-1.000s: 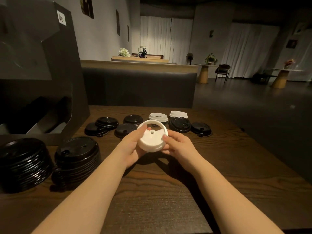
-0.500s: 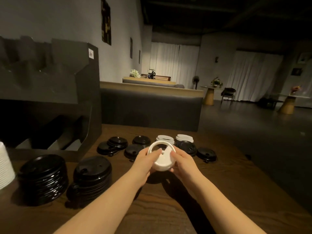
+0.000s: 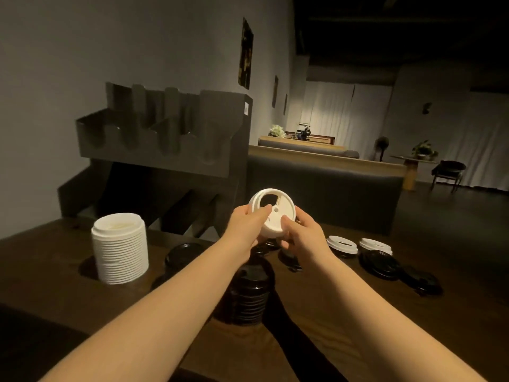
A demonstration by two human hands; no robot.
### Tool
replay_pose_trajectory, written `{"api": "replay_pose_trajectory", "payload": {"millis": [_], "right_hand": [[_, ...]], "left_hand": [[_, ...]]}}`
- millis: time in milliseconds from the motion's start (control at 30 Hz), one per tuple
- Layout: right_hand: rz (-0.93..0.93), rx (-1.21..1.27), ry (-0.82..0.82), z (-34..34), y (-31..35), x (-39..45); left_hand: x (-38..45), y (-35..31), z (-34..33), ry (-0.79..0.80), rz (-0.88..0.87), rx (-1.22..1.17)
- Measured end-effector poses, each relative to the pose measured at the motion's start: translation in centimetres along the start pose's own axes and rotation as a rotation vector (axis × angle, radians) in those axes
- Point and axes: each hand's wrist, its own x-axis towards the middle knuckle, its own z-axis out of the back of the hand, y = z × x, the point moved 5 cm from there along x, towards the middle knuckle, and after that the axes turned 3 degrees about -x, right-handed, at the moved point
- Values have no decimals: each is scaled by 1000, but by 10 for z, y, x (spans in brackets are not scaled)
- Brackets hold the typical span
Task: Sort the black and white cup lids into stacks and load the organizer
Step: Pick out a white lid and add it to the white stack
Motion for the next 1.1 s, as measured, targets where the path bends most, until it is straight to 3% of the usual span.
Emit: {"api": "replay_pose_trajectory", "payload": {"millis": [267, 400, 500, 633, 800, 933, 1100], "right_hand": [[-38, -114, 111, -109, 16, 18], [-34, -164, 278, -159, 28, 18], [10, -212, 293, -191, 32, 23], [-167, -25, 343, -226, 18, 24], [-78, -16, 186, -248, 18, 31], [-53, -155, 241, -266, 19, 39], [-4, -317, 266, -284, 12, 43]], "left_hand": [[2, -24, 118, -112, -12, -133], [3, -33, 162, -121, 83, -31], [6, -42, 189, -227, 83, -14], [10, -53, 217, -317, -44, -93], [18, -52, 247, -333, -114, 222], [18, -58, 276, -402, -184, 434], [22, -54, 295, -471, -183, 471]]}}
